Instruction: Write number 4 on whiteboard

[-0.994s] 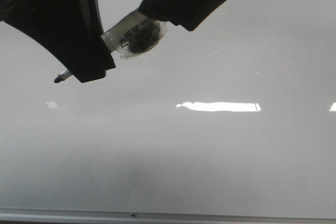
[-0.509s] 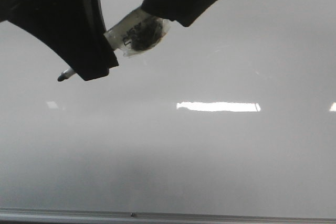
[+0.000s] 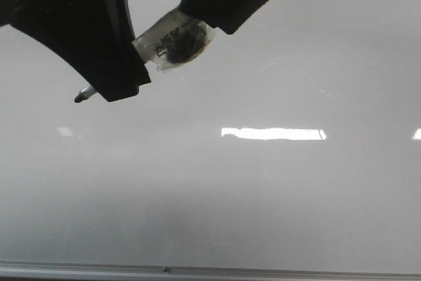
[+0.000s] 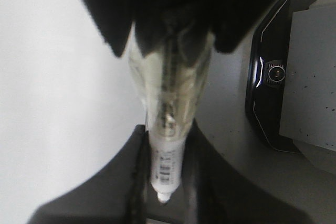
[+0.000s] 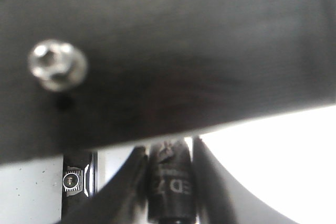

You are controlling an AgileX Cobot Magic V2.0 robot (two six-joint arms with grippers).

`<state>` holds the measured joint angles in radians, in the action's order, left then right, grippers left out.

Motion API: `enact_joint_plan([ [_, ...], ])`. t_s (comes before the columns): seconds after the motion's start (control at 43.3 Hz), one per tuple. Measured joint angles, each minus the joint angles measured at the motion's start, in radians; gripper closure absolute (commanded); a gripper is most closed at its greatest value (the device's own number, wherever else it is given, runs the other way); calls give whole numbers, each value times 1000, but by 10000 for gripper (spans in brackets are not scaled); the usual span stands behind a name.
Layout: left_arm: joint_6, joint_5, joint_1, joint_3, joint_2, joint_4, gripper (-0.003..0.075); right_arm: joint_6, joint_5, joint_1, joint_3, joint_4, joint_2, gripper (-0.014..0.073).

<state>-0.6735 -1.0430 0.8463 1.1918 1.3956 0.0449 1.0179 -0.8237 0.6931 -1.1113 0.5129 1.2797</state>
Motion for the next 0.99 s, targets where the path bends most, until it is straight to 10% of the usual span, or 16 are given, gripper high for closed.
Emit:
enact_joint_plan([
  [0.162,-2,0,0,0,0,0,590,0,0,0,0,0,0,659],
  [0.393,37,12,0,0,-2,-14,271,0,-6,0,0,4,0,662],
  [0.693,147,13,-163,0,-165,-5,265,-142,-49,-102,0,-81,-74,662],
  [0.994,308,58,-444,-72,-393,42,273,-573,-150,-320,0,-230,-236,662],
])
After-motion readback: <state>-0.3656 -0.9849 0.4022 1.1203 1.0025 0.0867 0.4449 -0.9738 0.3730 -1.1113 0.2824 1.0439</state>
